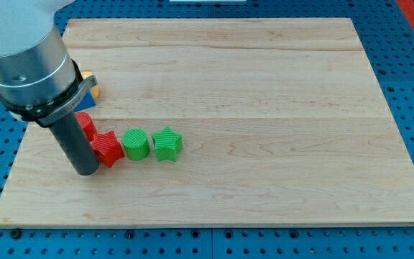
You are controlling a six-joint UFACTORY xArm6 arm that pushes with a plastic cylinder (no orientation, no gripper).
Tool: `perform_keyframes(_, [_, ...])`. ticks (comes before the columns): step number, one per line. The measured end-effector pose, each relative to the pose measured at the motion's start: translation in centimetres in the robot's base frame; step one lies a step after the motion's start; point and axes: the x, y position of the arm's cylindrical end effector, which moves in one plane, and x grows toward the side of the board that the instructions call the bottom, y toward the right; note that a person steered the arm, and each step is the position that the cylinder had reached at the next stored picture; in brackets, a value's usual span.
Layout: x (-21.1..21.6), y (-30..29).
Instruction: Drag the blue triangle slightly into the group of blocks
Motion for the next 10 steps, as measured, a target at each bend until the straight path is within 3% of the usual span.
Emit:
perform_keyframes(2, [1.3, 0.0])
perform_keyframes(4, [0.4, 19.4])
perform_keyframes(5, [-2.4, 20.4])
perform_keyframes(7, [-8.1, 11.2])
perform_keyframes(9, [-9.0, 0.0])
perform_keyframes(10, [-10.3, -1.6])
